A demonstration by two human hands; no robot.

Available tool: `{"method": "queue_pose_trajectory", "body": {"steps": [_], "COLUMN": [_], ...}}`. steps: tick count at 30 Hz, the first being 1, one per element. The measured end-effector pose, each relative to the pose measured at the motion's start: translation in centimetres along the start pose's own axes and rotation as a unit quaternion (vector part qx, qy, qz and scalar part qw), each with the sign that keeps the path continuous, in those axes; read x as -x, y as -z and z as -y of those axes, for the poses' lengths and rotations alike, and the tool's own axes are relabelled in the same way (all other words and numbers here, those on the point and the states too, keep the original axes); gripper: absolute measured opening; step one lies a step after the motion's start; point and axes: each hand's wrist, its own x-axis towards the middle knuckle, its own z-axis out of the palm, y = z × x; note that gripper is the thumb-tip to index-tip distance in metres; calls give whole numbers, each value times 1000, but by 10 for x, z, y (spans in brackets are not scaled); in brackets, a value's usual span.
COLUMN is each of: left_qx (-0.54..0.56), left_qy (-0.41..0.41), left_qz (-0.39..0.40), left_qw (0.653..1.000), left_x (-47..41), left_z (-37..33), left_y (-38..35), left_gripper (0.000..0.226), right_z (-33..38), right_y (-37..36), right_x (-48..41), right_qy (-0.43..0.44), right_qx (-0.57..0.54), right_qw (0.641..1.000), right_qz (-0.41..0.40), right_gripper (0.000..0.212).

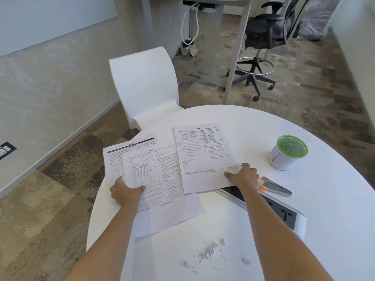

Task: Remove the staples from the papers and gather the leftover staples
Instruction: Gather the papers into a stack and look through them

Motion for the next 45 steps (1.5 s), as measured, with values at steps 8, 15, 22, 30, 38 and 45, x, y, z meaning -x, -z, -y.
{"method": "queue_pose_trajectory", "body": {"steps": [8, 15, 22, 30, 38, 45], "left_qx": [82, 143, 162, 150, 131, 287], "left_qy": [4, -46, -81, -29, -62, -40], "left_qz": [9, -9, 30, 70, 108, 174], "left_qw": [997, 989, 983, 986, 983, 941], "left_x": [8, 17, 14, 7, 11, 11], "left_z": [-3, -7, -6, 2, -4, -22], "left_y": [10, 15, 15, 9, 5, 13], "left_gripper": [36, 27, 27, 35, 35, 31], "right_z": [7, 4, -3, -12, -12, -3], "right_y": [4, 12, 6, -41, -61, -39], "right_x": [-2, 6, 44, 86, 95, 87], "right_qy": [-33, 28, 110, 114, 176, 154], "right_qx": [-123, -318, -414, -343, -170, -245], "right_qw": [991, 948, 899, 916, 960, 953], "right_qz": [42, -6, 89, 173, 134, 90], "right_gripper": [76, 33, 25, 25, 44, 58]}}
